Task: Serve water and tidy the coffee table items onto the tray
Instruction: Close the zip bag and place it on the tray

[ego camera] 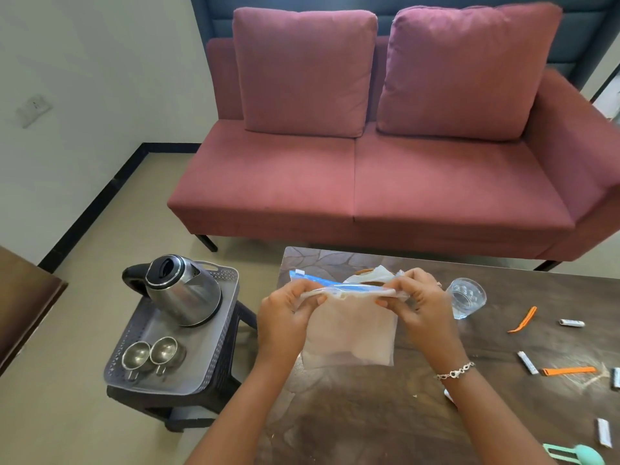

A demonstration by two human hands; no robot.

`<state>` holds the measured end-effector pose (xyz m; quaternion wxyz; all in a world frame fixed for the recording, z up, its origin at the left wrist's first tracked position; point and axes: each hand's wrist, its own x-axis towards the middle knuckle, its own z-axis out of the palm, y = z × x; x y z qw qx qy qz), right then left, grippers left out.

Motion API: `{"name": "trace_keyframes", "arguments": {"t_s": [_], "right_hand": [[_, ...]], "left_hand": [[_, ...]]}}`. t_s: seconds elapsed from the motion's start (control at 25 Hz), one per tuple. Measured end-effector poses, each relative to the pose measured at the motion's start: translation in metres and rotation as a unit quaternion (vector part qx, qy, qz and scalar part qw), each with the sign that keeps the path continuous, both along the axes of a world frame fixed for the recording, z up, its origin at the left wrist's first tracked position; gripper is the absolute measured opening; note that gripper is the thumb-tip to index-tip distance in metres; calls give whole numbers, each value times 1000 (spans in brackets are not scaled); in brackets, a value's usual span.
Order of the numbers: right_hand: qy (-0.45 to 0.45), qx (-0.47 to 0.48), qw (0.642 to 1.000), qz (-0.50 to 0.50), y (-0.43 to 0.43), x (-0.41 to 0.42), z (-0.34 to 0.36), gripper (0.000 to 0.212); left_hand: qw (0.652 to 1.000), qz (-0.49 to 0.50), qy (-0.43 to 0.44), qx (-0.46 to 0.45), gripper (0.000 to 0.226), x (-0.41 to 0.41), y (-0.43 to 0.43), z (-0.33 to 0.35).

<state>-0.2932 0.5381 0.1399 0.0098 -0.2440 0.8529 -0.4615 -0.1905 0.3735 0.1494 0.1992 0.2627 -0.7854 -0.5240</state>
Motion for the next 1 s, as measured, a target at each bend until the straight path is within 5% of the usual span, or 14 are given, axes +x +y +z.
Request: {"name": "trace_keyframes", "arguments": {"t_s": [0.32, 0.64, 1.0], "right_hand": [[96, 88, 987, 97, -24, 18, -13, 10], [182, 155, 950, 199, -87, 37, -35, 22], [236, 196, 896, 320, -218, 79, -78, 31]], "left_hand": [[988, 29, -51, -146, 8, 22, -24, -9], [994, -30, -84, -67, 12, 62, -92, -30], [976, -38, -169, -133, 9, 125, -222, -67]]}}
